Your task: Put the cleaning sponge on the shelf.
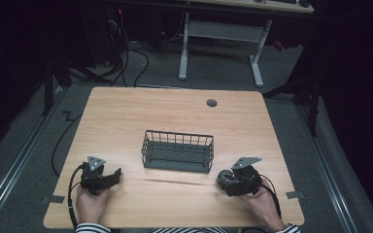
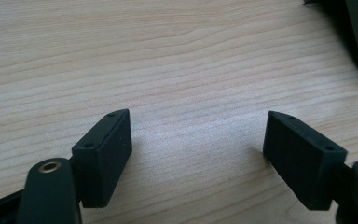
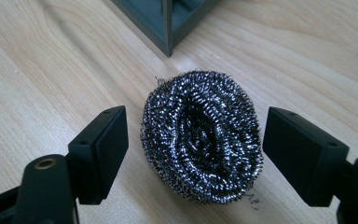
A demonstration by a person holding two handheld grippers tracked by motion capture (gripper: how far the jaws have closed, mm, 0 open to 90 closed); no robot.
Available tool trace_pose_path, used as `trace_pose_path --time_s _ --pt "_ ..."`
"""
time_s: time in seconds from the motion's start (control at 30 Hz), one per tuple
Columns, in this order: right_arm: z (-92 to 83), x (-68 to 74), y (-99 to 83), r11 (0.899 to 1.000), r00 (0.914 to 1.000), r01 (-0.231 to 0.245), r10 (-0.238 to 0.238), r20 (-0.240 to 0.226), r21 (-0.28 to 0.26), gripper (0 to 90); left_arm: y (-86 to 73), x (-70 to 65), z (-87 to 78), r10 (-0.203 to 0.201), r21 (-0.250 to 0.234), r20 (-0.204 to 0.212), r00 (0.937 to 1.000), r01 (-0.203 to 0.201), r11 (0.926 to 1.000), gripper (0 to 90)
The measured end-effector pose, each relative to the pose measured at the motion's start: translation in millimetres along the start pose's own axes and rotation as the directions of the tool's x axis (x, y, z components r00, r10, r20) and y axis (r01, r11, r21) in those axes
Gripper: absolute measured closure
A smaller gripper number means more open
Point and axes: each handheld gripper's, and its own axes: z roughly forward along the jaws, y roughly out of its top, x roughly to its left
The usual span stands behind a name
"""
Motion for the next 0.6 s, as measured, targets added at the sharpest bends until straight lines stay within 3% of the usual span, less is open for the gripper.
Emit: trace_pose_path --time_s 0.27,0.6 --pt "5.8 0.6 0.1 0.999 0.9998 0.015 -0.015 -0.010 0.042 31.2 -0.1 0.5 -0.2 -0.004 -0.001 0.000 1.0000 0.004 1.0000 24.3" --pt "-0.2 0.0 1.3 1.000 0.9990 0.006 -0.005 -0.045 0.027 38.6 -0.1 1.0 -0.4 -0.008 -0.002 0.004 1.0000 0.008 1.0000 24.3"
